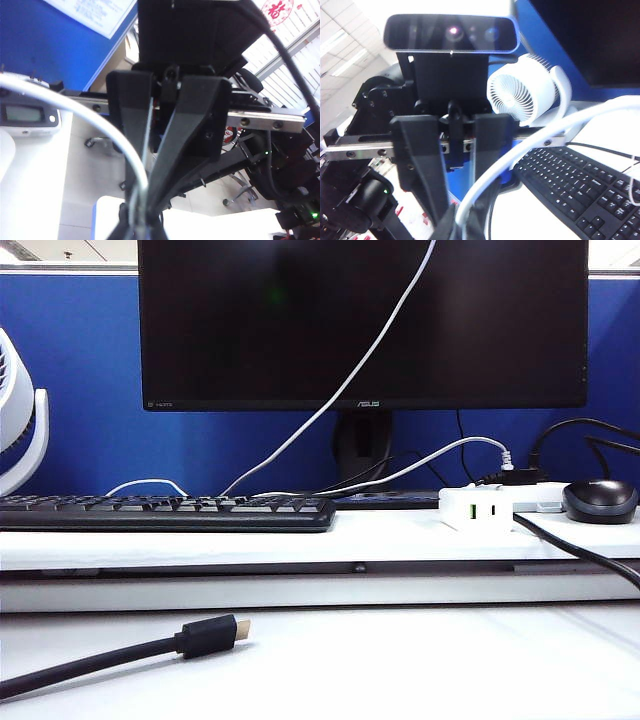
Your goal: Pick up the Type-C charging cable and the charging base, insert one end of the Type-C charger into the corresponding slot on the base, and finally place the plugged-in charger back on the table.
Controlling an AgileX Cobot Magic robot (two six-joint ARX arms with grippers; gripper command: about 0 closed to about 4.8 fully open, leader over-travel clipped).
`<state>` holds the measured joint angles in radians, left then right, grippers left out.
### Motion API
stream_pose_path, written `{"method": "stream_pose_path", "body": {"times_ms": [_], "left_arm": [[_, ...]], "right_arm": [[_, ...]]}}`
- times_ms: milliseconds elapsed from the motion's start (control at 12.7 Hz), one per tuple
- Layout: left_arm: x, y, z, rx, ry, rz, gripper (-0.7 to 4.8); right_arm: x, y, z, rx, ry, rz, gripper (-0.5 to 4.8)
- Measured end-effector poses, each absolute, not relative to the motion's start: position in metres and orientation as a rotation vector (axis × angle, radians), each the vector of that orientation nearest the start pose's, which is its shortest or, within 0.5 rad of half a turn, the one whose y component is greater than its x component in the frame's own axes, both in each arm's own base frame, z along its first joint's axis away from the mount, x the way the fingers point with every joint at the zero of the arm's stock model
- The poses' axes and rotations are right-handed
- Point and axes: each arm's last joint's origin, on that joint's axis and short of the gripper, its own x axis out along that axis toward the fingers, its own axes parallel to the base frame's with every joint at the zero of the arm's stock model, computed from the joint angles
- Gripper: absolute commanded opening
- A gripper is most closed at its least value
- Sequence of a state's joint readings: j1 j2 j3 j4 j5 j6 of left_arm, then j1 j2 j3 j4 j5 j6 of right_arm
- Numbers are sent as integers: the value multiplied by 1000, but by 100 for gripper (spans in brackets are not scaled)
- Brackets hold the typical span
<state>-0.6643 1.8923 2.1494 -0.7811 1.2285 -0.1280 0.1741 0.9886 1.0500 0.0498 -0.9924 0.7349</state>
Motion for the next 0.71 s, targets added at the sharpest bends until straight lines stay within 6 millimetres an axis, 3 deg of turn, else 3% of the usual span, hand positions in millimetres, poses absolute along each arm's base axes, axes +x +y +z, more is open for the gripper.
{"method": "stream_pose_path", "body": {"times_ms": [79,157,393,472,551,708], "left_arm": [[292,-263,436,-255,704,-1808,43],[292,-264,436,-255,704,-1808,-6],[292,-264,436,-255,704,-1808,-6],[292,-264,436,-257,707,-1807,-6],[292,-264,436,-258,708,-1808,-6],[292,-264,436,-259,709,-1806,-6]], "right_arm": [[191,58,408,600,321,1147,-5],[191,58,408,600,322,1147,-5],[192,58,408,601,323,1148,-3],[192,58,408,601,323,1148,355],[192,58,408,598,319,1149,471],[192,58,409,598,309,1142,479]]}}
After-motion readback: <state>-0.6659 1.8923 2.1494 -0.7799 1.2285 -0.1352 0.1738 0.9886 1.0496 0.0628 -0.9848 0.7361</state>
